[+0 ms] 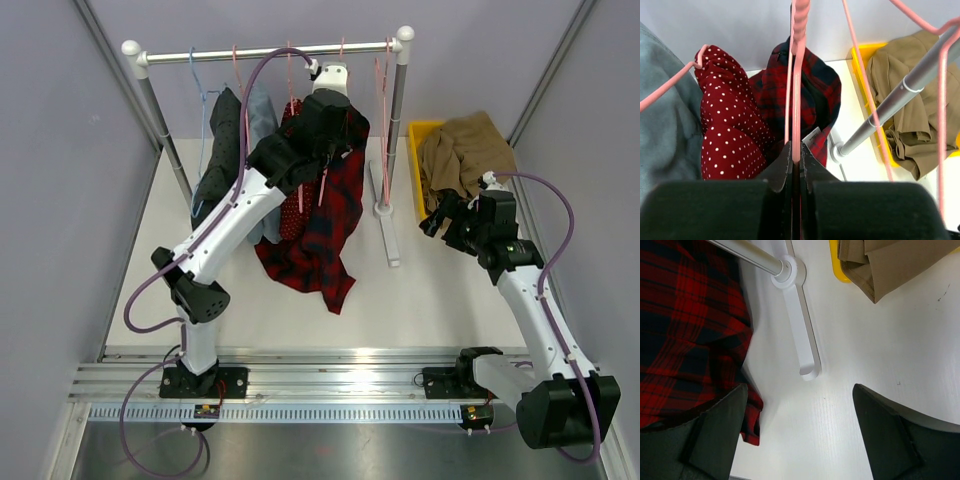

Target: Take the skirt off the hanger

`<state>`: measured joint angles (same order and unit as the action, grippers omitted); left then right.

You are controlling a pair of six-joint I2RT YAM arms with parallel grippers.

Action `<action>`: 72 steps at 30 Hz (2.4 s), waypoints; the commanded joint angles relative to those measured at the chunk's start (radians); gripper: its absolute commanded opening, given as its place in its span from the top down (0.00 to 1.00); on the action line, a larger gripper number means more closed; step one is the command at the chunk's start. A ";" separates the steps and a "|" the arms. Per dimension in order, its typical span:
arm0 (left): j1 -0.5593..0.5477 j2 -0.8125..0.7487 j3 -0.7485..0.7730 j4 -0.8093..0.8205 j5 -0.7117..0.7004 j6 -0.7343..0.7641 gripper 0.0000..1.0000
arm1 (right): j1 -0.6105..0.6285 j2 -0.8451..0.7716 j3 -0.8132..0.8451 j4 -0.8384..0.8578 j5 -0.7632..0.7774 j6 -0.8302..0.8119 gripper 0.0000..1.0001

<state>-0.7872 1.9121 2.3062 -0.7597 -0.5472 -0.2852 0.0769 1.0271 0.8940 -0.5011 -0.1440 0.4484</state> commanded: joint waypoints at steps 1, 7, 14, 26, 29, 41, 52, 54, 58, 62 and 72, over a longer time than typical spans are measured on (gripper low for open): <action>-0.004 -0.100 0.099 0.050 0.020 0.009 1.00 | 0.008 -0.024 0.085 0.003 -0.044 -0.023 0.06; -0.076 -0.179 0.156 0.043 -0.046 0.024 1.00 | 0.012 -0.068 0.282 -0.019 -0.250 0.012 0.02; -0.263 -0.274 0.042 0.235 -0.417 0.115 1.00 | 0.125 -0.059 0.557 -0.135 -0.298 -0.002 0.01; -0.351 -0.150 0.127 0.497 -0.697 0.419 1.00 | 0.852 0.073 0.772 -0.401 0.534 -0.050 0.04; -0.331 -0.150 0.144 0.459 -0.680 0.400 1.00 | 1.016 0.079 0.738 -0.389 0.628 -0.002 0.04; -0.280 -0.182 0.119 0.267 -0.570 0.166 1.00 | 1.316 0.185 0.642 -0.223 0.898 0.047 0.05; -0.280 -0.265 0.035 0.165 -0.478 -0.020 1.00 | 1.313 0.229 0.392 0.413 1.195 -0.300 0.82; -0.276 -0.269 0.025 0.163 -0.479 -0.022 1.00 | 1.313 0.245 0.404 0.418 1.193 -0.298 1.00; -0.239 -0.269 -0.008 0.145 -0.447 -0.063 1.00 | 1.321 0.238 0.448 0.308 1.161 -0.229 1.00; -0.210 -0.278 -0.126 0.192 -0.428 -0.103 1.00 | 1.357 0.182 0.476 0.245 1.175 -0.201 1.00; -0.121 -0.165 -0.127 0.293 -0.405 -0.124 1.00 | 1.632 0.194 0.615 0.119 1.365 -0.217 1.00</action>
<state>-0.9386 1.7111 2.1040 -0.6254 -0.9485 -0.3851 1.6226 1.2369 1.4391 -0.4049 1.1038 0.2203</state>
